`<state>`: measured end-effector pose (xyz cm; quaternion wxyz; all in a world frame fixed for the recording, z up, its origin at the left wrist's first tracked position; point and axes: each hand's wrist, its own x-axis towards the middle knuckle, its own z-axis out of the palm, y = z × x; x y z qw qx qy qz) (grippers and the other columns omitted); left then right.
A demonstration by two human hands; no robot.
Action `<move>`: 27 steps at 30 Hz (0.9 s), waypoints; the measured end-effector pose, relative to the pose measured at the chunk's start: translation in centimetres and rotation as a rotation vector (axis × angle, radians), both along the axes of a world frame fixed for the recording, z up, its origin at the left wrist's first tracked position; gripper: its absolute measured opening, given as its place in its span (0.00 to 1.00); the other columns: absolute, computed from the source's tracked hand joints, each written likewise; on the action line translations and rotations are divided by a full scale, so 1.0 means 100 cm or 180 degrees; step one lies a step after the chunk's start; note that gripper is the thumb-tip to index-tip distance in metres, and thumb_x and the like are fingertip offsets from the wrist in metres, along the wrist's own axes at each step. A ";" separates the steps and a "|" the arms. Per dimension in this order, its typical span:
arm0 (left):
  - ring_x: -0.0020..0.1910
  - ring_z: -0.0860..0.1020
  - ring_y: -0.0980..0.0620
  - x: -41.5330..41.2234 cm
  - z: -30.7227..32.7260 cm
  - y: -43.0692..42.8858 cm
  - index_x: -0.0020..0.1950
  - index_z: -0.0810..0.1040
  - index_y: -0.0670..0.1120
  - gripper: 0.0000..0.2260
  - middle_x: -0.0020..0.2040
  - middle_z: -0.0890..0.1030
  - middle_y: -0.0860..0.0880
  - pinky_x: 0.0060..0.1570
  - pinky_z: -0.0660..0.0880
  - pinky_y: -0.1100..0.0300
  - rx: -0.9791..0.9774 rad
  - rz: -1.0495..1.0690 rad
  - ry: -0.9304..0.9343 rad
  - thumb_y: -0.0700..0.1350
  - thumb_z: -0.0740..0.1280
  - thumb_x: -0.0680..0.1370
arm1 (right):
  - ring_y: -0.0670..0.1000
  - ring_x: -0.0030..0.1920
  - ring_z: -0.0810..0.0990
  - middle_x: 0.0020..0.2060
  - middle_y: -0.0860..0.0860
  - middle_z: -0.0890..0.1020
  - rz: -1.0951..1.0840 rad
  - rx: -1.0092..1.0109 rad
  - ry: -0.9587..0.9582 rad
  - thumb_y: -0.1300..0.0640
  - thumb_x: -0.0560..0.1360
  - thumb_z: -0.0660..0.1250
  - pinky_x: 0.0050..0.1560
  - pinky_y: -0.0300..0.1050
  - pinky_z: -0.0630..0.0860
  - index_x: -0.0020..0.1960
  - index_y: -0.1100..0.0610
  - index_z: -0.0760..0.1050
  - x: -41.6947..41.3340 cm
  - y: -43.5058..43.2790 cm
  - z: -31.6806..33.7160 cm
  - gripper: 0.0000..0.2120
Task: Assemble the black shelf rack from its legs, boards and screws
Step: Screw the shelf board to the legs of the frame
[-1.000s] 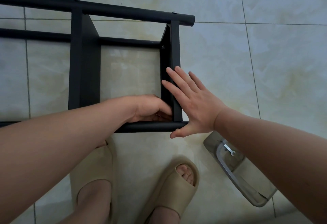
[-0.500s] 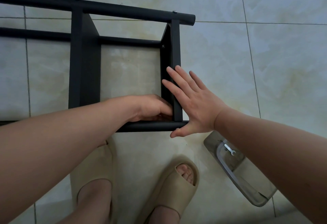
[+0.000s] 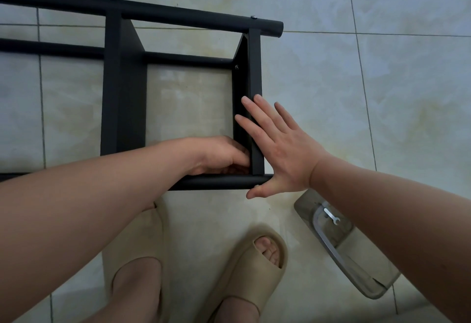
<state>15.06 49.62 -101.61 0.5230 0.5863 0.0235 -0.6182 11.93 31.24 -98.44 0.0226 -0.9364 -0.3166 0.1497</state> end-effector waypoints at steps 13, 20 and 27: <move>0.42 0.81 0.46 -0.002 -0.003 0.000 0.48 0.82 0.39 0.05 0.41 0.83 0.43 0.45 0.76 0.56 0.0036 -0.0051 -0.0052 0.36 0.66 0.76 | 0.60 0.82 0.42 0.82 0.59 0.46 -0.0009 0.0027 0.0031 0.16 0.64 0.55 0.79 0.66 0.51 0.82 0.60 0.51 0.000 0.000 -0.001 0.63; 0.38 0.82 0.49 0.000 -0.006 0.003 0.47 0.81 0.37 0.08 0.37 0.82 0.44 0.43 0.78 0.59 -0.0120 0.0211 0.0234 0.30 0.63 0.76 | 0.60 0.82 0.42 0.82 0.59 0.46 -0.0018 0.0039 0.0023 0.16 0.64 0.55 0.79 0.66 0.51 0.82 0.60 0.52 0.000 0.000 0.000 0.63; 0.43 0.80 0.45 -0.002 0.000 0.000 0.46 0.81 0.39 0.03 0.42 0.81 0.41 0.48 0.76 0.53 0.0017 0.0036 0.0008 0.35 0.67 0.76 | 0.60 0.82 0.42 0.82 0.59 0.46 -0.0014 0.0050 0.0034 0.16 0.64 0.55 0.78 0.66 0.51 0.82 0.60 0.52 0.000 0.000 -0.001 0.63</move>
